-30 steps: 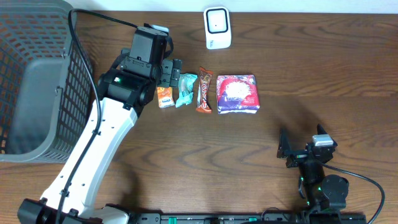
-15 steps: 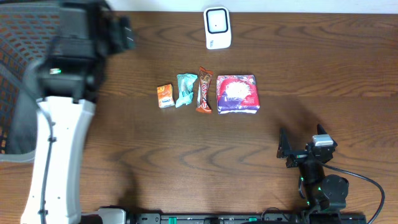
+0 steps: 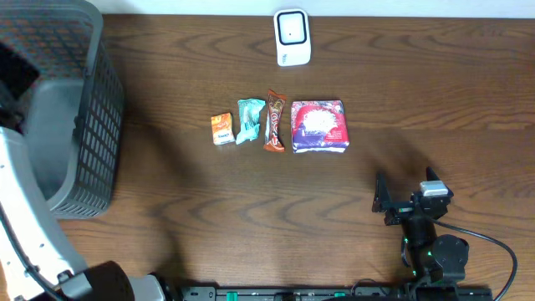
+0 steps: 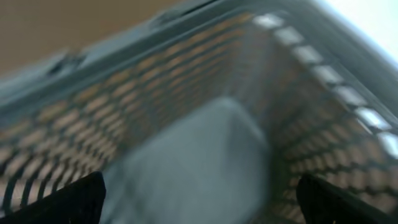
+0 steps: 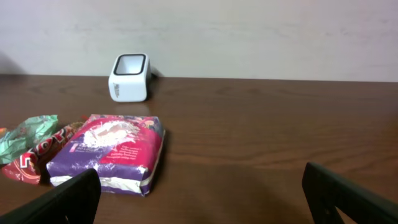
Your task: Scan the item barcode
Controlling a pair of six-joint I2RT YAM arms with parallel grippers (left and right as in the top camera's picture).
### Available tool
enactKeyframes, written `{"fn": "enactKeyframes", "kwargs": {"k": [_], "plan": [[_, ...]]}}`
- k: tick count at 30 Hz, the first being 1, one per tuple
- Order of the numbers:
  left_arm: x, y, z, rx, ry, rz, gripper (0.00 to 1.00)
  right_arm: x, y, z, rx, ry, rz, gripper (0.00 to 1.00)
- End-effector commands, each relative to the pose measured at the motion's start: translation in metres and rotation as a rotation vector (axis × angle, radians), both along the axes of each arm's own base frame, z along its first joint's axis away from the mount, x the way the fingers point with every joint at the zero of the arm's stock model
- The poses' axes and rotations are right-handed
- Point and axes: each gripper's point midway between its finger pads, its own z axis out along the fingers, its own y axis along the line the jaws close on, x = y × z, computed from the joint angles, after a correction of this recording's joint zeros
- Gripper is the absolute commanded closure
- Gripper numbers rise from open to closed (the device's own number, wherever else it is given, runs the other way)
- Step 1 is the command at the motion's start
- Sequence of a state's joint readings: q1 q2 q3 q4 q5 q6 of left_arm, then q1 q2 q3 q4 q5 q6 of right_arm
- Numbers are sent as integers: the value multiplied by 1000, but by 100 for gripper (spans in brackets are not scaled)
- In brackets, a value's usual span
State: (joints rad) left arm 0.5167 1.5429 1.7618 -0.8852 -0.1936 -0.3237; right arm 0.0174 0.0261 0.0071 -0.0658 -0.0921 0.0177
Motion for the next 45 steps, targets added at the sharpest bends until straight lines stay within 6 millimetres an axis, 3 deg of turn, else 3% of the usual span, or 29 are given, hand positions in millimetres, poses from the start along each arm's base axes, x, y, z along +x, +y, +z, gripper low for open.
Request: {"fn": "enactKeyframes", "kwargs": {"k": [1, 8, 14, 19, 23, 27, 34, 42, 45], "plan": [[-14, 14, -11, -142, -96, 208, 2, 0, -2, -1, 11, 5, -9, 1], [-1, -10, -19, -263, -113, 101, 3, 0, -2, -1, 11, 5, -9, 1], [15, -41, -20, -307, -84, -163, 2, 0, -2, -1, 11, 5, -9, 1], [23, -63, -12, -300, -94, -357, 2, 0, -2, -1, 11, 5, -9, 1], [24, -87, 6, -280, -136, -528, 2, 0, -2, -1, 11, 5, -9, 1], [20, -123, 33, -247, -205, -741, 2, 0, -2, -1, 11, 5, -9, 1], [13, -179, 49, -182, -208, -955, 2, 0, -2, -1, 11, 5, -9, 1], [11, -277, 42, -176, -153, -1260, 2, 0, -2, -1, 11, 5, -9, 1], [10, -298, 28, -156, -91, -1299, 2, 0, -2, -1, 11, 5, -9, 1]]}}
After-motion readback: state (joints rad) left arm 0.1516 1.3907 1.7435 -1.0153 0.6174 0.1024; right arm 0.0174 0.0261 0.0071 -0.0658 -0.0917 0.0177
